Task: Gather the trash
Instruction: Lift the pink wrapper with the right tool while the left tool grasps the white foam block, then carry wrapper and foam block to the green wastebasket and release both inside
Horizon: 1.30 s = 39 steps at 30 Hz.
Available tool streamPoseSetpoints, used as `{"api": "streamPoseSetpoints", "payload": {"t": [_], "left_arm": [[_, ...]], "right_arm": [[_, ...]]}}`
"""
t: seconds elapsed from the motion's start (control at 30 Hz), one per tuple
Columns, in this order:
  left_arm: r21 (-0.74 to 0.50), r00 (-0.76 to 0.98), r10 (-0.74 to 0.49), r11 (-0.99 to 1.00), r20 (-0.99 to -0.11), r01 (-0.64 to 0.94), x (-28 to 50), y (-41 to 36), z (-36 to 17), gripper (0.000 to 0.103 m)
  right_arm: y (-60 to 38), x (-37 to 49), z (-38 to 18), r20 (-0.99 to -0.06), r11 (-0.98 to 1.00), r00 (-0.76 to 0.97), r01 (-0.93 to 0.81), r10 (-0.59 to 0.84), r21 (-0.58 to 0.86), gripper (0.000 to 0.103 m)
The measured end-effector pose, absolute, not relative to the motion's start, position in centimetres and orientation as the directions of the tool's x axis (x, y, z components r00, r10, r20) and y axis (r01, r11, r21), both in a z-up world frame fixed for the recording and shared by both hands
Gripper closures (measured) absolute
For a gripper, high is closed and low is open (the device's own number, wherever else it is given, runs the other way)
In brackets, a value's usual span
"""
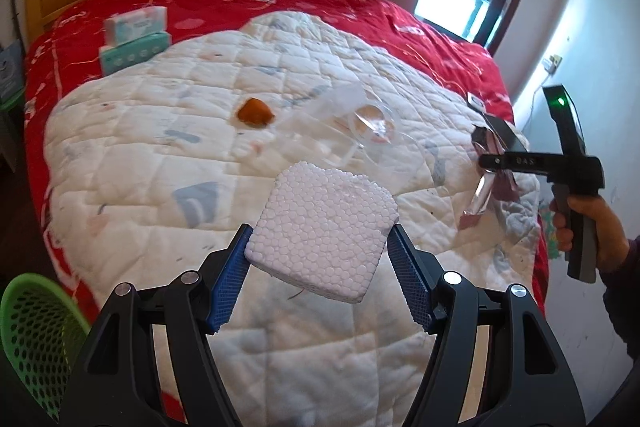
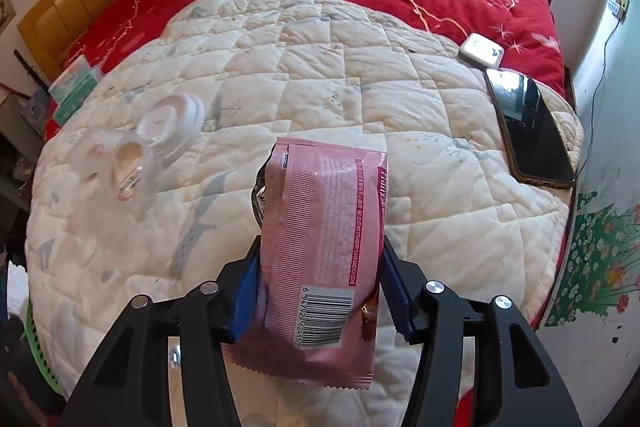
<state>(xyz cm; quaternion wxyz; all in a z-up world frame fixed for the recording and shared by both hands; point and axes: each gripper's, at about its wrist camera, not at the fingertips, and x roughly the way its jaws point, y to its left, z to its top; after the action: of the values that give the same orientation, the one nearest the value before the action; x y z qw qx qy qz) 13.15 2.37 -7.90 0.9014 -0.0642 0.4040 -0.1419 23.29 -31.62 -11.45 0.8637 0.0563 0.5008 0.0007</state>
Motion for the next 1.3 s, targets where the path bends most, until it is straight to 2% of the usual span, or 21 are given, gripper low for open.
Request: {"api": "streamPoseSetpoints", "payload": {"t": [0.3, 0.47, 0.67, 0.9, 1.13, 1.23, 1.3], "left_arm": [[-0.229, 0.693, -0.213, 0.971, -0.689, 0.07, 8.6, 8.3, -6.1, 0.036], [-0.23, 0.709, -0.14, 0.973, -0.692, -0.032, 6.0, 12.5, -6.0, 0.036], [-0.221, 0.688, -0.04, 0.959, -0.725, -0.177, 3.2, 18.1, -7.3, 0.036], [-0.207, 0.624, 0.041, 0.925, -0.781, -0.319, 0.7, 23.9, -10.0, 0.036], [-0.246, 0.566, 0.025, 0.884, -0.824, -0.397, -0.7, 27.6, -13.2, 0.034], [-0.262, 0.557, 0.016, 0.871, -0.831, -0.415, -1.1, 28.2, -14.2, 0.025], [-0.272, 0.556, 0.009, 0.866, -0.831, -0.42, -1.2, 28.4, -14.6, 0.024]], "right_arm": [[-28.1, 19.3, -6.7, -0.796, 0.987, 0.584, -0.076, 0.16, 0.142, 0.05], [-24.0, 17.6, -4.6, -0.765, 0.961, 0.582, -0.189, 0.276, 0.203, 0.05], [-18.1, 16.1, -3.5, -0.739, 0.911, 0.541, -0.322, 0.401, 0.258, 0.05], [-11.3, 15.1, -3.5, -0.74, 0.856, 0.476, -0.443, 0.475, 0.265, 0.05], [-6.4, 14.4, -3.9, -0.744, 0.816, 0.427, -0.511, 0.513, 0.27, 0.05], [-5.0, 14.1, -4.0, -0.744, 0.802, 0.414, -0.534, 0.524, 0.268, 0.05], [-4.3, 14.0, -4.0, -0.744, 0.794, 0.407, -0.546, 0.53, 0.267, 0.05]]}}
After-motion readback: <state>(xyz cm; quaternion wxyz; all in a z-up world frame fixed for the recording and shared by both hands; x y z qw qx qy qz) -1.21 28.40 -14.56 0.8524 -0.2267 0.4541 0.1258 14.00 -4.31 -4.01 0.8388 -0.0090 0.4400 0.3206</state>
